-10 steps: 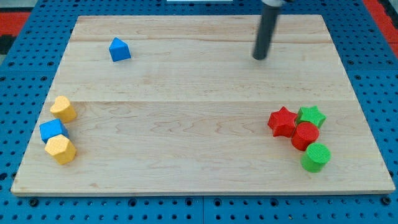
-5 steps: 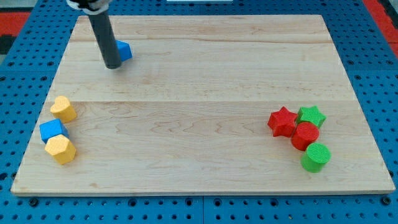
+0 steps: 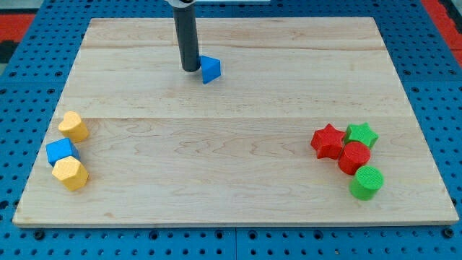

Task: Reposition the blue triangle on top of group of the blocks

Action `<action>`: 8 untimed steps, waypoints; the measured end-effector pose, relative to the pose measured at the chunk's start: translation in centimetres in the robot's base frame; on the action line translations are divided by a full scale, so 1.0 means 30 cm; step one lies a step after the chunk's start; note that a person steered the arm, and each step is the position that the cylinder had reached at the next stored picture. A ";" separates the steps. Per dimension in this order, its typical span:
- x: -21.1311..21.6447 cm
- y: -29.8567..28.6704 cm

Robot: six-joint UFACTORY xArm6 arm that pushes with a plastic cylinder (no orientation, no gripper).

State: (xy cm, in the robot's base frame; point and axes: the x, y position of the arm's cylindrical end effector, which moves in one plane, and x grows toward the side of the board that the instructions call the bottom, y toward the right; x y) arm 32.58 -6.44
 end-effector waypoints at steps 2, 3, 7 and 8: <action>0.160 0.401; 0.167 0.524; 0.329 0.719; 0.407 0.719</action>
